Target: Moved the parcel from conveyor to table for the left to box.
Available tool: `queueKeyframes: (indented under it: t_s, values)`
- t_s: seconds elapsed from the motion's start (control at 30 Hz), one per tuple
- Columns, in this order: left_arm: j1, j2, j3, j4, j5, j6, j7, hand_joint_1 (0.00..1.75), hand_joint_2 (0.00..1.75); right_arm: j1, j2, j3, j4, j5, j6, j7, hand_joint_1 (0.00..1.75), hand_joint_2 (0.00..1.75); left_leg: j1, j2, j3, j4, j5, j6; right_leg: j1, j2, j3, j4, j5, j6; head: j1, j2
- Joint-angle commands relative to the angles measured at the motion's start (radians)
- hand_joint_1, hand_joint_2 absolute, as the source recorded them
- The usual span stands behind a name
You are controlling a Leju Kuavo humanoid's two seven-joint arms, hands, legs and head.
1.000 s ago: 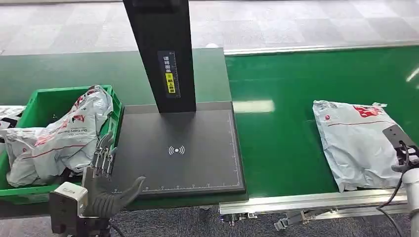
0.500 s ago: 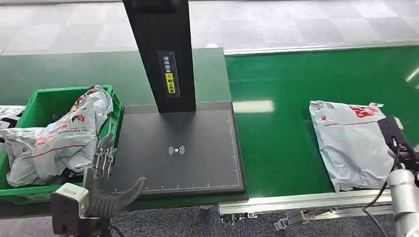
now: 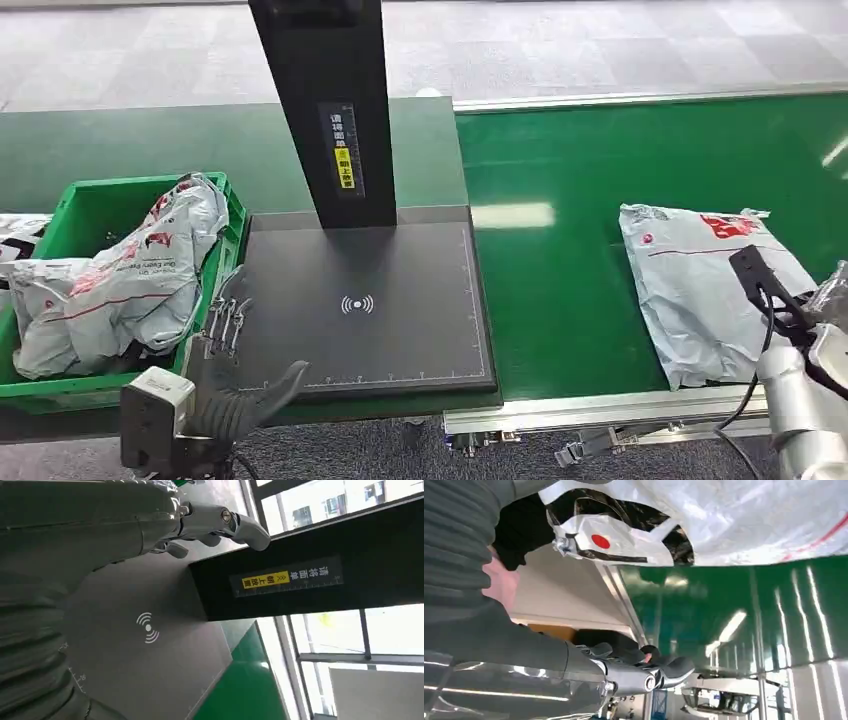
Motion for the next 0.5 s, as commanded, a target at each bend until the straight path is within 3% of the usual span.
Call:
queueKeyframes:
  t_s: [0.03,0.23,0.5]
  values:
    - [-0.027,0.044,-0.014,0.071,0.02,-0.01,0.003,0.0,1.75,0.002,0.01,0.035,0.11,-0.01,0.267,0.082,0.0,1.75,0.001,0.0,0.003,-0.002,0.0,-0.001,0.001,0.001,0.003,-0.002,0.001,-0.002,0.0,0.0]
    - [-0.014,0.057,-0.012,0.069,0.026,0.002,0.006,0.0,1.75,0.024,0.029,0.043,0.125,-0.08,0.379,0.017,0.0,1.75,0.001,0.0,0.005,-0.003,0.001,-0.001,0.001,0.001,0.005,-0.004,0.001,-0.003,0.0,0.0]
    - [-0.002,0.048,-0.004,0.051,0.024,0.014,0.016,0.0,1.75,0.022,0.066,0.091,0.13,-0.123,0.433,-0.018,0.0,1.75,0.002,0.004,0.005,-0.003,0.0,-0.001,0.002,0.004,0.004,-0.004,0.001,-0.003,0.0,0.0]
